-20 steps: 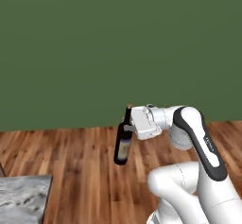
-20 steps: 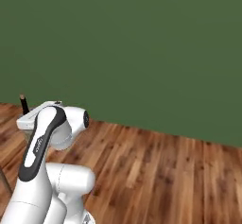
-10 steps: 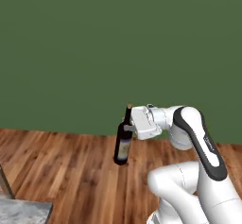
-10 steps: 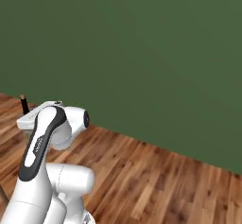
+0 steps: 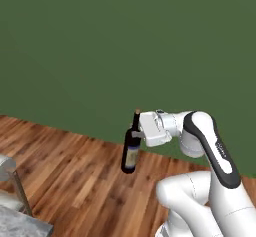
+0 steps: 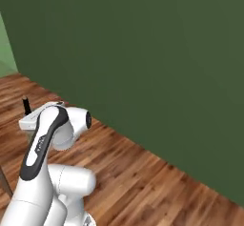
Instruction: There is a wine glass and glass cup on the dining counter. Place the wine bottle next to the wine glass and the juice bottle next to the glass cup.
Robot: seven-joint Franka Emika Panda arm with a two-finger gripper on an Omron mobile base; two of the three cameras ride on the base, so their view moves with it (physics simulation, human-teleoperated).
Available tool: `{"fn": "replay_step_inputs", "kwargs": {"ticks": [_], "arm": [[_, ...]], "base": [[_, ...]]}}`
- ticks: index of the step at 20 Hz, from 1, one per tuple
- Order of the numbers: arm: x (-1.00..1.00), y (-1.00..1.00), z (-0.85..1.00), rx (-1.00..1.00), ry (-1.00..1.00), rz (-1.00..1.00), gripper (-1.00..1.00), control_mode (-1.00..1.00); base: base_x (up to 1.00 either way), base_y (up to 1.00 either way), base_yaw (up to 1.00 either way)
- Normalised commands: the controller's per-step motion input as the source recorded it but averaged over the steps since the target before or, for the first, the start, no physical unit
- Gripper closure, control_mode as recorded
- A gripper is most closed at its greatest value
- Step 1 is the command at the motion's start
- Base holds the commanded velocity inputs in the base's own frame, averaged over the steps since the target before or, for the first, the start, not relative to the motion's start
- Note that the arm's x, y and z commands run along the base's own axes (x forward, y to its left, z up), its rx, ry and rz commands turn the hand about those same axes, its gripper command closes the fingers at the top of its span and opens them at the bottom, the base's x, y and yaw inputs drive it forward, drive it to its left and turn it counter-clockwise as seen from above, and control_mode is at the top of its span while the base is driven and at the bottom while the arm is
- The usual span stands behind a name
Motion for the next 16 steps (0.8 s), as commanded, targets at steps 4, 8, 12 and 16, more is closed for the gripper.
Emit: {"fn": "replay_step_inputs", "kwargs": {"ticks": [4,8,12,16], "arm": [[0.0,0.0,0.0,0.0,0.0,0.0,1.0,1.0],[0.0,0.0,0.0,0.0,0.0,0.0,1.0,1.0],[0.0,0.0,0.0,0.0,0.0,0.0,1.0,1.0],[0.0,0.0,0.0,0.0,0.0,0.0,1.0,1.0]], "base": [[0.71,0.04,0.44],[0.73,0.05,0.43],[0.78,0.01,0.38],[0.84,0.0,0.27]]}}
